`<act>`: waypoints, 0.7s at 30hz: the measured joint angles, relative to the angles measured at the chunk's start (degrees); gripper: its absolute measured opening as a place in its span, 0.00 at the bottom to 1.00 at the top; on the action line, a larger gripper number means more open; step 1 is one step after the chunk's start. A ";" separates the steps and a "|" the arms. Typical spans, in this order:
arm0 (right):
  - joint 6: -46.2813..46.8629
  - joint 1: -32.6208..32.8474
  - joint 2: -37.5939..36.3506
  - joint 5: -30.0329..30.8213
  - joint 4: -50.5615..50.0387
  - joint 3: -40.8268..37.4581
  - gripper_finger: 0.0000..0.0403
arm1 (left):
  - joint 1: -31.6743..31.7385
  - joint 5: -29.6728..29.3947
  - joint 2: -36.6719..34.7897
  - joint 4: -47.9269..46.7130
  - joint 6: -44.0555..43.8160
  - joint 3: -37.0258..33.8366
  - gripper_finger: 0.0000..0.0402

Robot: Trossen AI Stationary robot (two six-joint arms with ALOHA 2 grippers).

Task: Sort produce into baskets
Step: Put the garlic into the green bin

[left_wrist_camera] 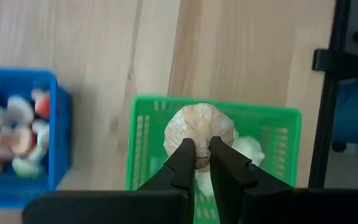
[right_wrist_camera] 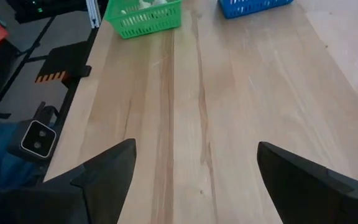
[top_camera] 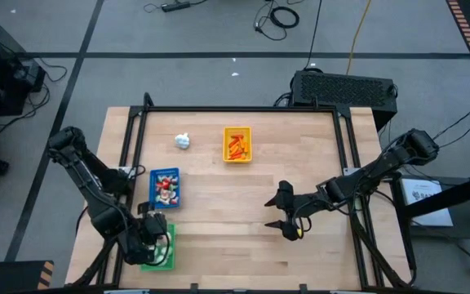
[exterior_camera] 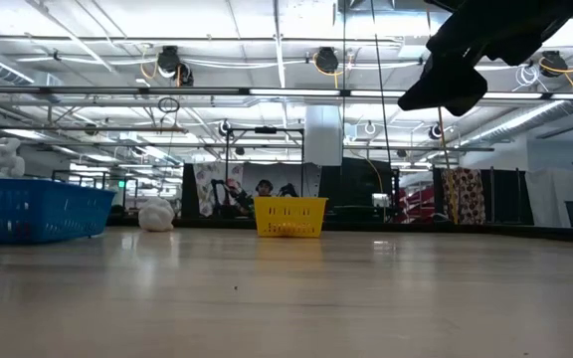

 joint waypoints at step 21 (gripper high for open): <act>-1.20 0.04 0.00 -0.02 -0.07 0.00 0.81 | 0.28 -0.45 0.02 -5.69 -2.96 0.00 0.46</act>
